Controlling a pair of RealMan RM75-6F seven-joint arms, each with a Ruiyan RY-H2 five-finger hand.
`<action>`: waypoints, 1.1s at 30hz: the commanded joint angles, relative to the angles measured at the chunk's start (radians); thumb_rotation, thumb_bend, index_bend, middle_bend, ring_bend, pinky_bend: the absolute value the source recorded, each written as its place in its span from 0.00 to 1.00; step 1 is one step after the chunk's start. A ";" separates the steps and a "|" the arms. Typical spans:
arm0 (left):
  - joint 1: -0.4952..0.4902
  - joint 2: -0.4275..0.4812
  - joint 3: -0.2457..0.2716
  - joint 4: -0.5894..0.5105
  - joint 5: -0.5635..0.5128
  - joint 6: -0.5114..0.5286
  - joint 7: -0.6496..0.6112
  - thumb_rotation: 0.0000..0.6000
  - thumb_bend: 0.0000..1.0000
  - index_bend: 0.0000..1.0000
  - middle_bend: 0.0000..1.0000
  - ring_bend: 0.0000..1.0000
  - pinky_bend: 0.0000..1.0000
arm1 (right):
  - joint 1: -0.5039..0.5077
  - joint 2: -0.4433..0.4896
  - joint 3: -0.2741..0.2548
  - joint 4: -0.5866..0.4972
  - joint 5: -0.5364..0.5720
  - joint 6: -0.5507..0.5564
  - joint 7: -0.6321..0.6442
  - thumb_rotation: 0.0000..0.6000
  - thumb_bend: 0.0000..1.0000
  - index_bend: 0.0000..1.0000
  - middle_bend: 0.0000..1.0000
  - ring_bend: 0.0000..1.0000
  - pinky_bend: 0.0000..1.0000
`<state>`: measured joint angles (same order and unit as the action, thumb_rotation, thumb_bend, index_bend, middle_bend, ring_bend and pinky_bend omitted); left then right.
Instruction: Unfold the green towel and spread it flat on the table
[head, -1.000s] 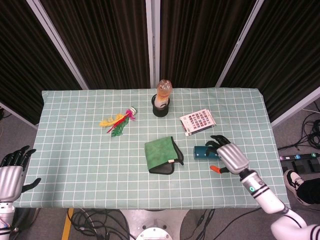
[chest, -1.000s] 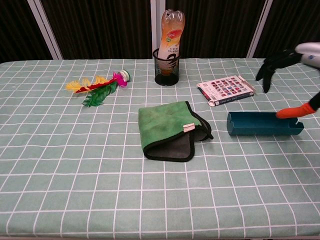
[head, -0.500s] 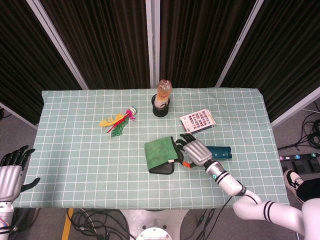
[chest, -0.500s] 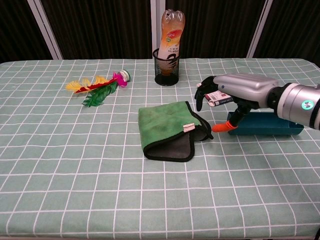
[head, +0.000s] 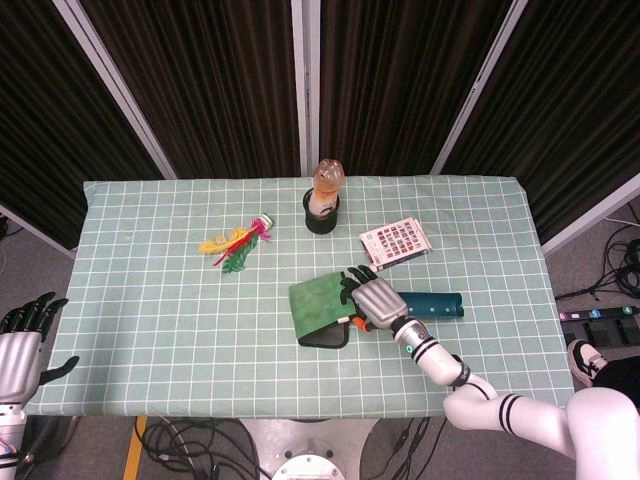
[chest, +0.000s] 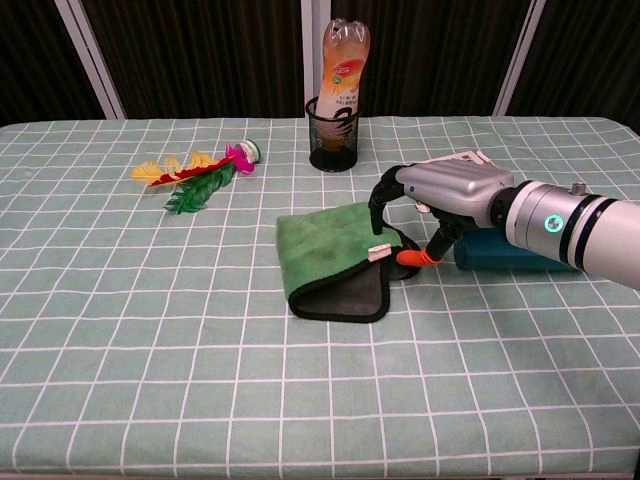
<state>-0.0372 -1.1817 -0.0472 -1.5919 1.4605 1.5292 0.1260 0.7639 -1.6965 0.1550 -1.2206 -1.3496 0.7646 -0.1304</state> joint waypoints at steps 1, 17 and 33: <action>0.000 0.000 0.000 0.000 0.000 -0.001 -0.001 1.00 0.12 0.24 0.24 0.19 0.21 | 0.008 -0.009 -0.001 0.012 0.004 -0.003 0.007 1.00 0.27 0.41 0.18 0.00 0.04; -0.016 0.000 -0.004 0.003 0.009 -0.017 -0.001 1.00 0.12 0.24 0.24 0.19 0.21 | 0.029 0.002 0.004 -0.004 0.009 0.018 0.042 1.00 0.43 0.50 0.21 0.01 0.04; -0.144 -0.069 -0.082 0.039 -0.023 -0.156 -0.219 1.00 0.10 0.31 0.26 0.19 0.21 | 0.086 -0.044 0.121 -0.086 0.097 0.082 0.005 1.00 0.47 0.70 0.25 0.04 0.04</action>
<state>-0.1505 -1.2238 -0.1063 -1.5728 1.4506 1.4028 -0.0475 0.8399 -1.7301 0.2586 -1.2954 -1.2711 0.8361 -0.1075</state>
